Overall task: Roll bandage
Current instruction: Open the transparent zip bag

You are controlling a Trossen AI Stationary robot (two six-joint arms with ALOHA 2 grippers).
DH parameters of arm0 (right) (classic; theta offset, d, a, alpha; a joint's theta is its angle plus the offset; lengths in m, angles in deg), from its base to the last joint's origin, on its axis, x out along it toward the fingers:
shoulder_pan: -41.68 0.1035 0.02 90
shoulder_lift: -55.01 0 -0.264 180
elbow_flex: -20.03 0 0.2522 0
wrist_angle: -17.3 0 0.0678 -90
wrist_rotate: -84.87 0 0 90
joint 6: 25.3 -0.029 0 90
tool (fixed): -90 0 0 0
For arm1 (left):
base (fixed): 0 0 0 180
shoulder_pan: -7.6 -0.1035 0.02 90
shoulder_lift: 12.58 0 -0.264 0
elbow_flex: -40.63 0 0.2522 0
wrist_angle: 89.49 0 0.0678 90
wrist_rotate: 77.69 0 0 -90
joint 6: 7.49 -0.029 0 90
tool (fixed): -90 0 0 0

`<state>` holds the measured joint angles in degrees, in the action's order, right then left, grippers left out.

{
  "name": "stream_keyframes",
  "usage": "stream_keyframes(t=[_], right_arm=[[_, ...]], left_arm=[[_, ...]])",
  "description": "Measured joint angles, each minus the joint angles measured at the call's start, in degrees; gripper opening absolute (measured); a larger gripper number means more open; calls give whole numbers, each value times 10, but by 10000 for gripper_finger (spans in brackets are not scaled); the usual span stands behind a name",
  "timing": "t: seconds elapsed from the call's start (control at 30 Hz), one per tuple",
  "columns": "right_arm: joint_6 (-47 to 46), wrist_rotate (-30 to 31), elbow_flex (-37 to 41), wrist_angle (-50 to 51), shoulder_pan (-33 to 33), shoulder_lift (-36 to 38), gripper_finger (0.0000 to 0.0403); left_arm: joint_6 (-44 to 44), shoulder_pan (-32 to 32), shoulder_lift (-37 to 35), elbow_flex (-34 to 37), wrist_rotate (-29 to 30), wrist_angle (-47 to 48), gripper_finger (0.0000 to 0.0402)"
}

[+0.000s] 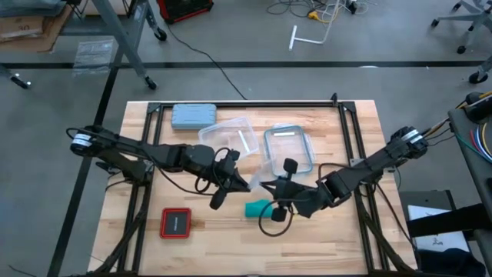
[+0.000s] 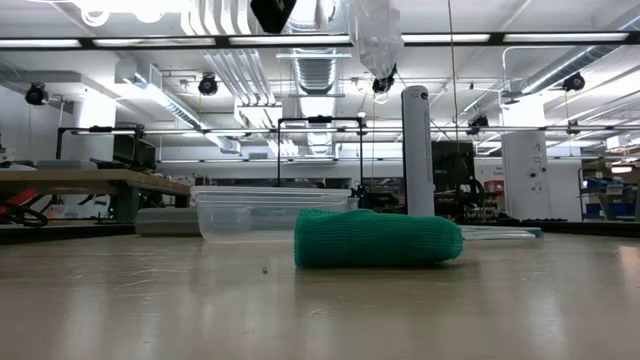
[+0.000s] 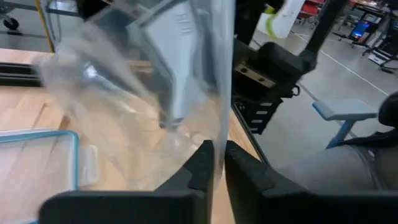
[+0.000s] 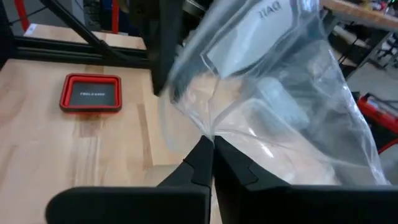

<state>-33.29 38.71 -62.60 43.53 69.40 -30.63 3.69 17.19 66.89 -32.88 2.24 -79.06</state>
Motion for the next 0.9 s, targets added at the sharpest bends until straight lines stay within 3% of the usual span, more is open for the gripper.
stream_keyframes(t=[0.23, 0.4, 0.57, 0.73, 0.9], right_arm=[[-57, -3, 28, 12, 5, 11, 0], [-91, -30, 62, -7, 15, 60, 0], [-53, -70, 111, -120, 27, 114, 0], [-39, -189, 154, -238, 20, 124, 0], [-45, -204, 157, -256, 13, 124, 0]], left_arm=[[-10, 5, -13, 0, -6, 14, 121], [-26, 5, -26, 4, 11, 49, 171], [-75, 5, -19, 18, 61, 1, 178], [-92, 10, -1, 24, 53, -155, 166], [-126, 25, 18, 25, 20, -174, 157]])
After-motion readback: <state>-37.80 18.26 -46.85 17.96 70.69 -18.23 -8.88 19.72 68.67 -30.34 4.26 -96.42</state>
